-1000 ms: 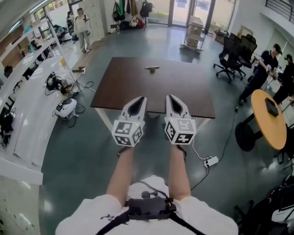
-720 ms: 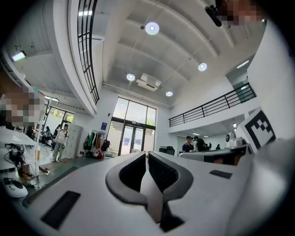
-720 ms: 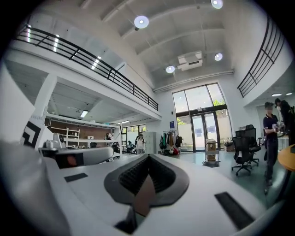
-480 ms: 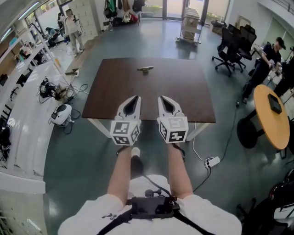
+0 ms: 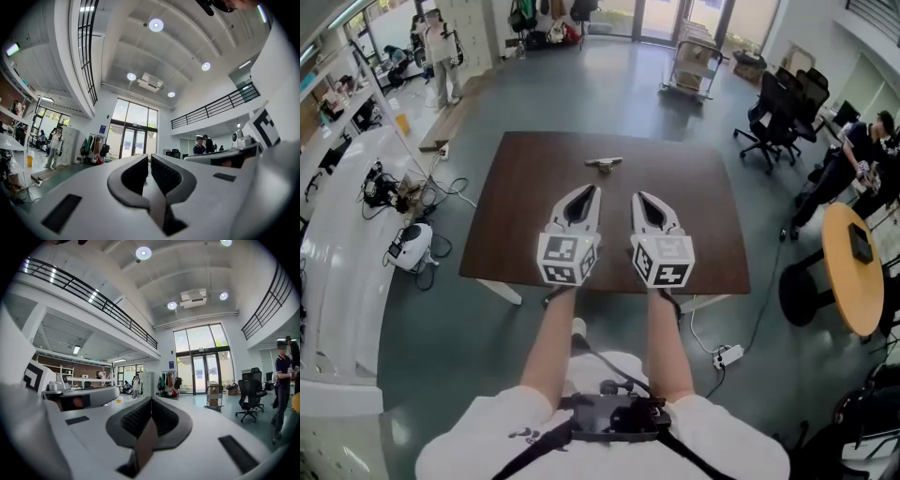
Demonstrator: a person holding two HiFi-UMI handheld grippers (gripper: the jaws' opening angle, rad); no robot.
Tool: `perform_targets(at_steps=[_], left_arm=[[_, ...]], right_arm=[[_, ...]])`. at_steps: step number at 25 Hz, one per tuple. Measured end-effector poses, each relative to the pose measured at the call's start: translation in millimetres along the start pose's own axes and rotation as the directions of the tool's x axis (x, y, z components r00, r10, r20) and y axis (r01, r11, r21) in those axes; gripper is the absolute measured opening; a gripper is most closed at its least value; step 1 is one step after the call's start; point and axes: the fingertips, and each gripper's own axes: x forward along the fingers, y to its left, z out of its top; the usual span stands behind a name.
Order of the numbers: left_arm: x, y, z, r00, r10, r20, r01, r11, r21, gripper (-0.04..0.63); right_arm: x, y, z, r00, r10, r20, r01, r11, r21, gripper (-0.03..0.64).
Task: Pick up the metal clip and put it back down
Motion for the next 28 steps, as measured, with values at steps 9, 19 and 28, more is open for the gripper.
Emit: perform_targets(at_steps=[9,19,28], left_arm=[[96.4,96.8,-16.1,0.998,-0.055,-0.012,0.055,0.998,0.01,0.029],[173.0,131.7,-93.9,0.99,-0.09,-0.105,0.079,0.992,-0.103,0.029],[236.5,173.4,-171.2,0.975,-0.067,-0.211,0.035,0.988,-0.151,0.029]], right_arm=[[143.9,-13.1,-6.1,0.999,-0.032,-0.016,0.032,0.999,0.007,0.006],[216.0,-77.8,-85.6,0.972,-0.119,-0.204,0.129,0.991,0.039,0.006],[297.6,-115.9,-170.0,0.925,-0.078,-0.371,0.114,0.991,0.076,0.007]])
